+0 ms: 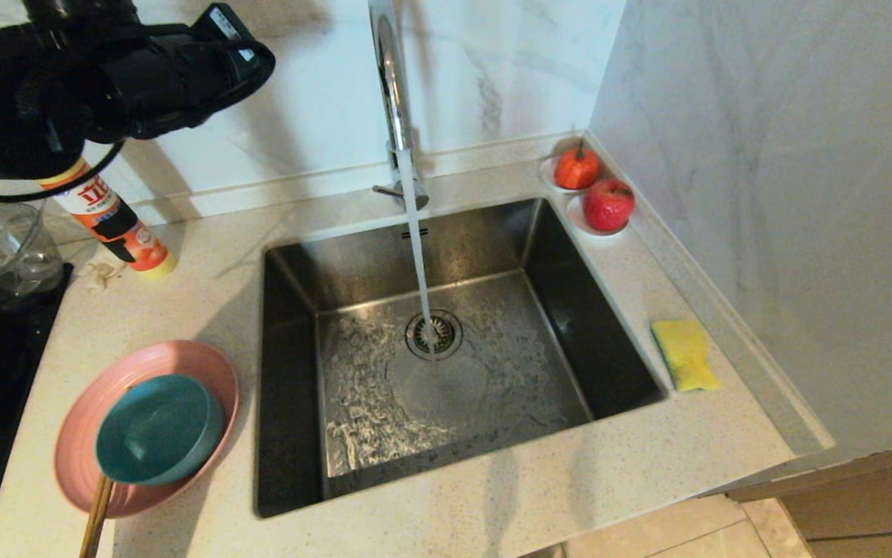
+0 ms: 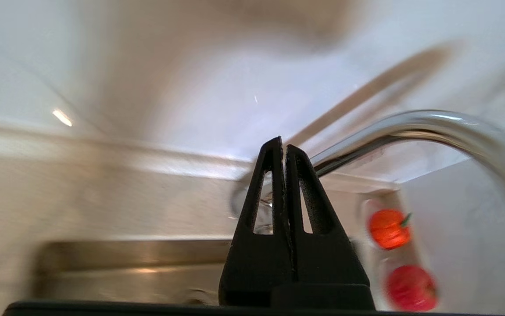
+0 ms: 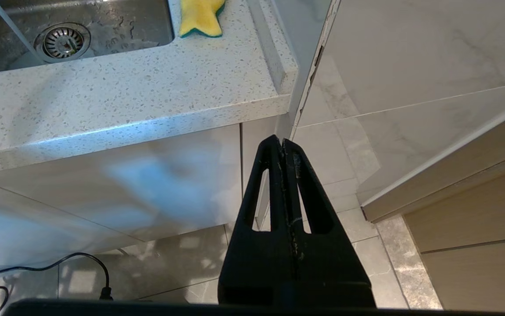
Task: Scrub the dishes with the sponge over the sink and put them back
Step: Rinse the chopsticks
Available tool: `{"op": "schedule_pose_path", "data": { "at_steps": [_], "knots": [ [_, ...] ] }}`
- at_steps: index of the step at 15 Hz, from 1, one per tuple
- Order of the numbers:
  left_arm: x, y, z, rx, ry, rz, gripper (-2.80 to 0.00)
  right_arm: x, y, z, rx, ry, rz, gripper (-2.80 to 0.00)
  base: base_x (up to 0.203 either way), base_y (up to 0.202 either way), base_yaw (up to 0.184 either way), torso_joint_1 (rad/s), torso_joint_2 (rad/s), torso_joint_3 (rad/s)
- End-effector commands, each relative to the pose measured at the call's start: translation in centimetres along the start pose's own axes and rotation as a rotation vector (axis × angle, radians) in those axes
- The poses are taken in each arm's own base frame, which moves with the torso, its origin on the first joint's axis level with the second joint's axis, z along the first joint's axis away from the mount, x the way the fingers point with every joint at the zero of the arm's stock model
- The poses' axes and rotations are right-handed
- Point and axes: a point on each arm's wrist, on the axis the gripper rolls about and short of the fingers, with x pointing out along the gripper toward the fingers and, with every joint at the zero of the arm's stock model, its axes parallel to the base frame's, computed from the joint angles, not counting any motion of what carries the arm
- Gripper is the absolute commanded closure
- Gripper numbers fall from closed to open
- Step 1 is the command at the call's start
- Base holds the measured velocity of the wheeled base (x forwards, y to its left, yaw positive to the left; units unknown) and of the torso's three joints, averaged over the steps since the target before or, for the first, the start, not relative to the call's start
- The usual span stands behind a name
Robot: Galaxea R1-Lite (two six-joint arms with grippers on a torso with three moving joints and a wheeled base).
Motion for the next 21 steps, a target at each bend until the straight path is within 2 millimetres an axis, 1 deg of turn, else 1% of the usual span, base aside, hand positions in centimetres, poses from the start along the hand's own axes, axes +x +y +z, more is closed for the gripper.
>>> {"op": "schedule_pose_path", "data": {
  "at_steps": [1,2,4,6,8,11,14,17,18,19,21],
  "knots": [
    [-5.8,-1.3,4.1,0.100,-0.088,0.011,0.00,0.0,0.0,0.0,0.000,0.000,0.000,0.00,0.000,0.000,0.000,0.000,0.00,0.000],
    [-7.8,-1.2,4.5,0.156,-0.094,0.041,0.00,0.0,0.0,0.0,0.000,0.000,0.000,0.00,0.000,0.000,0.000,0.000,0.00,0.000],
    [-12.0,-0.6,4.6,0.252,-0.088,0.091,0.00,0.0,0.0,0.0,0.000,0.000,0.000,0.00,0.000,0.000,0.000,0.000,0.00,0.000],
    [-17.5,-0.1,5.2,0.298,-0.111,0.109,0.00,0.0,0.0,0.0,0.000,-0.001,0.000,0.00,0.000,0.000,0.000,0.000,0.00,0.000],
    [-22.5,0.9,4.8,0.336,-0.127,0.149,0.00,0.0,0.0,0.0,0.000,-0.001,0.000,0.00,0.000,0.000,0.000,0.000,0.00,0.000],
    [-28.9,3.7,2.4,0.408,-0.142,0.281,0.00,0.0,0.0,0.0,0.000,-0.001,0.000,0.00,0.000,0.000,0.000,0.000,0.00,0.000],
    [-34.6,5.6,-0.2,0.438,-0.199,0.367,0.00,0.0,0.0,0.0,0.000,0.000,0.000,0.00,0.000,0.000,0.000,0.000,0.00,0.000],
    [-39.6,6.9,-3.4,0.452,-0.265,0.354,0.00,0.0,0.0,0.0,0.000,-0.001,0.000,0.00,0.000,0.000,0.000,0.000,0.00,0.000],
    [-40.8,7.5,-4.8,0.458,-0.275,0.345,0.00,0.0,0.0,0.0,0.000,0.000,0.000,0.00,0.000,0.000,0.000,0.000,0.00,0.000],
    [-41.6,8.3,-6.4,0.464,-0.265,0.340,0.00,0.0,0.0,0.0,0.000,-0.001,0.000,0.00,0.000,0.000,0.000,0.000,0.00,0.000],
    [-42.1,10.0,-9.7,0.470,-0.206,0.334,0.00,0.0,0.0,0.0,0.000,-0.001,0.000,0.00,0.000,0.000,0.000,0.000,0.00,0.000]
  ]
}}
